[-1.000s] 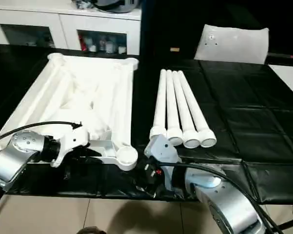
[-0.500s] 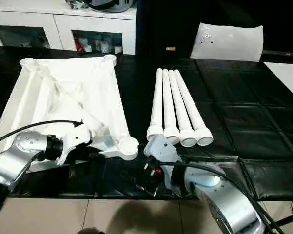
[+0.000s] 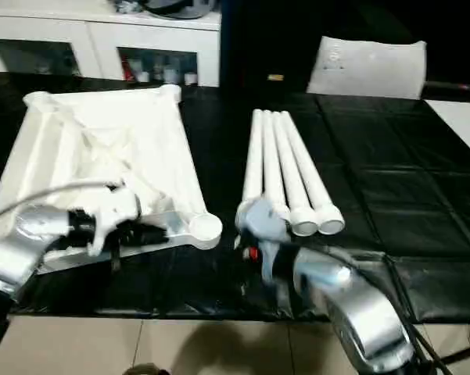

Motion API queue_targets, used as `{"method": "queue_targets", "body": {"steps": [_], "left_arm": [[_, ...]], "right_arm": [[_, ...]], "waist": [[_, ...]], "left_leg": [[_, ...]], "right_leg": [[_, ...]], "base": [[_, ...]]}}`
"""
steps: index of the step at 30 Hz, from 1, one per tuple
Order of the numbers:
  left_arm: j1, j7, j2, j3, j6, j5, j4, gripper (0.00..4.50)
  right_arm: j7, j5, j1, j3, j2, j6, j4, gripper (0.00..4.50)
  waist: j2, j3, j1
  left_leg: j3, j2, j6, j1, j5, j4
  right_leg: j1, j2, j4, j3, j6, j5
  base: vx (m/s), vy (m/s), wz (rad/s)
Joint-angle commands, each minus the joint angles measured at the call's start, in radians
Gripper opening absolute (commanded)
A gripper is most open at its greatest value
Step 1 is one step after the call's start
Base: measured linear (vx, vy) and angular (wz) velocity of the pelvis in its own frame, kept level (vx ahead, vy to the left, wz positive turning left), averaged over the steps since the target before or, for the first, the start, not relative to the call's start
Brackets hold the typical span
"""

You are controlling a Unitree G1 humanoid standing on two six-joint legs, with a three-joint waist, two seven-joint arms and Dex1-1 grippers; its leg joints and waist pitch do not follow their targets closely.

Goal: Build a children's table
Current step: Move table base

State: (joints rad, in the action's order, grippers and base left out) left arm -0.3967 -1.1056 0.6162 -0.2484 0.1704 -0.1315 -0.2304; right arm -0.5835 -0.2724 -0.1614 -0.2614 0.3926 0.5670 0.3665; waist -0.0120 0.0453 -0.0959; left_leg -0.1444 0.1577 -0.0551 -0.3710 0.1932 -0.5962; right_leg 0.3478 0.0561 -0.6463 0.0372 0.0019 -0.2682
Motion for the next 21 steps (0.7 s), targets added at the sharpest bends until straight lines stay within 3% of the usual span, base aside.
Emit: {"method": "queue_targets", "body": {"steps": [1, 2, 3, 8, 10, 11, 12, 15, 19, 20, 21], "left_arm": [[0.027, 0.006, 0.012, 0.03, 0.025, -0.029, 0.067, 1.09], [0.037, 0.007, 0.016, 0.04, 0.034, -0.037, 0.088, 1.2], [0.058, 0.015, 0.021, 0.057, 0.051, -0.05, 0.129, 1.2], [0.148, 0.087, 0.035, 0.132, 0.126, -0.085, 0.29, 1.58], [0.177, 0.134, 0.031, 0.163, 0.175, -0.093, 0.357, 1.71], [0.187, 0.153, 0.026, 0.175, 0.196, -0.1, 0.385, 1.86], [0.199, 0.176, 0.016, 0.188, 0.22, -0.106, 0.419, 1.86], [0.231, 0.228, -0.008, 0.208, 0.294, -0.13, 0.522, 2.1], [0.241, 0.269, -0.021, 0.207, 0.343, -0.133, 0.574, 2.4], [0.248, 0.28, -0.021, 0.206, 0.361, -0.135, 0.594, 2.49], [0.252, 0.282, -0.017, 0.202, 0.368, -0.132, 0.6, 2.49]], "right_arm": [[0.08, 0.084, -0.033, 0.003, -0.016, -0.06, -0.061, 4.5], [0.101, 0.109, -0.047, -0.002, -0.024, -0.075, -0.082, 4.5], [0.129, 0.124, -0.076, -0.003, -0.039, -0.042, -0.113, 4.5], [0.236, 0.112, -0.211, 0.04, -0.135, 0.086, -0.243, 4.5], [0.277, 0.106, -0.27, 0.061, -0.182, 0.118, -0.309, 4.5], [0.294, 0.107, -0.295, 0.068, -0.201, 0.129, -0.339, 4.5], [0.312, 0.115, -0.326, 0.072, -0.219, 0.133, -0.381, 4.5], [0.359, 0.161, -0.427, 0.069, -0.269, 0.086, -0.538, 4.5], [0.434, 0.188, -0.517, 0.088, -0.309, 0.057, -0.704, 4.5], [0.475, 0.192, -0.551, 0.109, -0.326, 0.041, -0.77, 4.5], [0.506, 0.188, -0.57, 0.131, -0.338, 0.017, -0.811, 4.5]], "waist": [[0.027, -0.051, -0.002], [0.027, -0.047, 0.002], [0.024, -0.047, 0.002], [0.036, -0.046, 0.008], [0.036, -0.047, 0.01], [0.03, -0.048, 0.01], [0.035, -0.048, 0.007], [0.033, -0.048, 0.01], [0.029, -0.047, 0.004], [0.023, -0.048, 0.005], [0.029, -0.048, 0.005]], "left_leg": [[0.021, 0.072, -0.037, 0.021, 0.177, 0.082], [0.02, 0.069, -0.043, 0.019, 0.19, 0.085], [0.019, 0.068, -0.052, 0.02, 0.204, 0.086], [0.018, 0.065, -0.048, 0.02, 0.193, 0.082], [0.018, 0.064, -0.048, 0.017, 0.169, 0.081], [0.017, 0.063, -0.045, 0.016, 0.145, 0.079], [0.017, 0.062, -0.046, 0.016, 0.128, 0.079], [0.017, 0.061, -0.06, 0.013, 0.11, 0.078], [0.013, 0.058, -0.067, 0.013, 0.109, 0.079], [0.012, 0.059, -0.07, 0.014, 0.111, 0.079], [0.013, 0.059, -0.078, 0.014, 0.114, 0.079]], "right_leg": [[-0.019, 0.093, 0.07, -0.047, -0.229, 0.076], [-0.018, 0.091, 0.072, -0.047, -0.23, 0.058], [-0.02, 0.09, 0.073, -0.048, -0.231, 0.036], [-0.019, 0.086, 0.071, -0.049, -0.243, 0.035], [-0.021, 0.084, 0.067, -0.048, -0.245, 0.06], [-0.022, 0.083, 0.065, -0.047, -0.245, 0.081], [-0.021, 0.082, 0.064, -0.046, -0.242, 0.095], [-0.022, 0.082, 0.06, -0.044, -0.246, 0.119], [-0.021, 0.079, 0.062, -0.045, -0.215, 0.106], [-0.021, 0.08, 0.062, -0.045, -0.215, 0.1], [-0.021, 0.082, 0.062, -0.045, -0.214, 0.087]], "base": [[0.0, 0.0, 0.0], [0.0, 0.0, 0.0], [0.0, 0.0, 0.0], [0.0, 0.0, 0.0], [0.0, 0.0, 0.0], [0.0, 0.0, 0.0], [0.0, 0.0, 0.0], [0.0, 0.0, 0.0], [0.0, 0.0, 0.0], [0.0, 0.0, 0.0], [0.0, 0.0, 0.0]]}}
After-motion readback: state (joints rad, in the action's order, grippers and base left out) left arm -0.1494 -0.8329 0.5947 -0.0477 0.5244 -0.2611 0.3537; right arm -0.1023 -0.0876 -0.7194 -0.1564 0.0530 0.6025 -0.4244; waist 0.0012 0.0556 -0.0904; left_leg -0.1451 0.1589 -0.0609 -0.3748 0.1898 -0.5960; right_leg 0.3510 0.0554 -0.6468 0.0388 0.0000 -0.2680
